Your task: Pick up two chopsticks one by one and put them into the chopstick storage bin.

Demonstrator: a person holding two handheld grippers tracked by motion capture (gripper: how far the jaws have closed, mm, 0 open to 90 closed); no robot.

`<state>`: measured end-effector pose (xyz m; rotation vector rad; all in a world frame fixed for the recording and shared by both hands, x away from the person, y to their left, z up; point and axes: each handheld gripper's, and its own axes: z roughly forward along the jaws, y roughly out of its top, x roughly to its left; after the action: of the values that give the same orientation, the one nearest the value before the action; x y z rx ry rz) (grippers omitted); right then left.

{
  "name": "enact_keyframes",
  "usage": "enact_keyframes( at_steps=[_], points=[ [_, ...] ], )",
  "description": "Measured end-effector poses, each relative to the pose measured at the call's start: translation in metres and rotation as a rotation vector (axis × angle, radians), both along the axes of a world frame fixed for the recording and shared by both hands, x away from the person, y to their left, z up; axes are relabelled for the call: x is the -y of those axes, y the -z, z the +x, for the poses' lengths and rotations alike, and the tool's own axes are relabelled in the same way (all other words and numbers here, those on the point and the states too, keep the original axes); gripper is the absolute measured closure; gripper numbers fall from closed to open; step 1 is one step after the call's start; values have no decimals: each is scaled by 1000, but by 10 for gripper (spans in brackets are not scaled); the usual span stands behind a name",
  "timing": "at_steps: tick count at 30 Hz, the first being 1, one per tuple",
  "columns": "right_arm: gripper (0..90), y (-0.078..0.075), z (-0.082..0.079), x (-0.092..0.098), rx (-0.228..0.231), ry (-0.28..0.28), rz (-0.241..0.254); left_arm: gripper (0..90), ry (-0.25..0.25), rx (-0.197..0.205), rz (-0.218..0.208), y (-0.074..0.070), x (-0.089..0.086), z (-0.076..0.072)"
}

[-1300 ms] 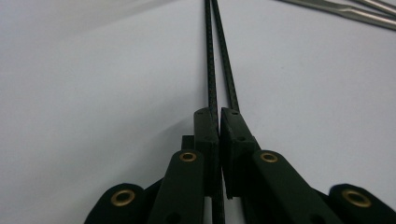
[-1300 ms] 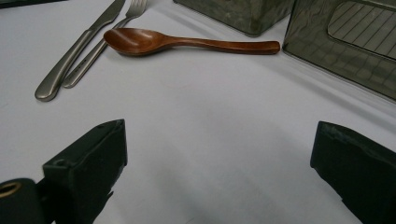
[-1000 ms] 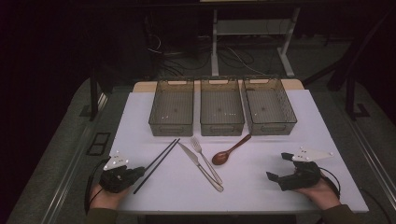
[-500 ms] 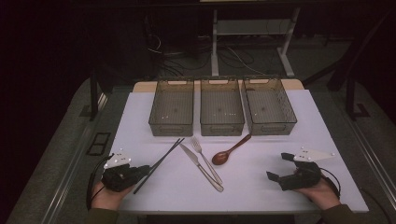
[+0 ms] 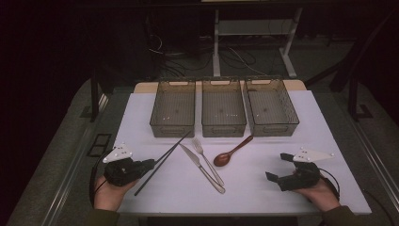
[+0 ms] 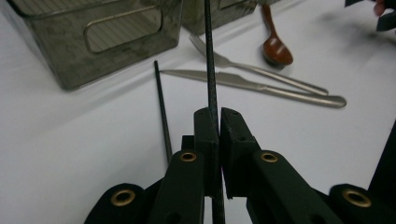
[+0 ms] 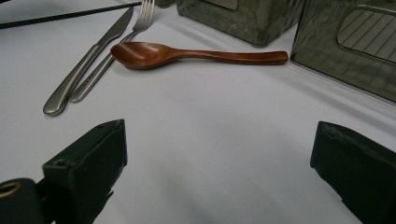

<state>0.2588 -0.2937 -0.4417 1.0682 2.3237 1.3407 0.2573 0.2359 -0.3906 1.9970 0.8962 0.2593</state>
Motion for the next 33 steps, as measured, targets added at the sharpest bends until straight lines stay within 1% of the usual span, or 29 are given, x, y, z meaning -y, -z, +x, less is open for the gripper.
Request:
enact_keyframes(
  at_steps=[2, 5, 7, 8, 15, 19, 23, 24, 29, 31, 33],
  points=[
    [33, 0, 0, 1, -1, 2, 0, 851, 6, 5, 1, -3, 3, 2],
    [33, 0, 0, 1, -1, 6, -3, 851, 15, 12, -16, -6, 8, 6],
    [33, 0, 0, 0, -3, 7, -6, 851, 27, 16, -18, -7, 12, 8],
    [33, 0, 0, 0, 1, 6, -16, 851, 34, 17, -18, -7, 14, 10],
    [33, 0, 0, 1, -1, 11, -16, 851, 63, 29, -23, -11, 30, 22],
    [33, 0, 0, 2, 7, 13, -14, 851, 62, 45, -35, -14, 36, 30],
    [33, 0, 0, 1, 8, 14, -15, 851, 59, 52, -45, -16, 41, 37],
    [33, 0, 0, 1, 8, 14, -15, 851, 59, 52, -40, -17, 42, 39],
    [33, 0, 0, 1, 7, 15, -16, 851, 50, 58, -50, -19, 45, 48],
    [32, 0, 0, 1, 6, 16, -18, 851, 44, 66, -58, -20, 47, 52],
    [32, 0, -1, 1, 6, 15, -19, 851, 44, 73, -55, -22, 48, 56]
  ],
)
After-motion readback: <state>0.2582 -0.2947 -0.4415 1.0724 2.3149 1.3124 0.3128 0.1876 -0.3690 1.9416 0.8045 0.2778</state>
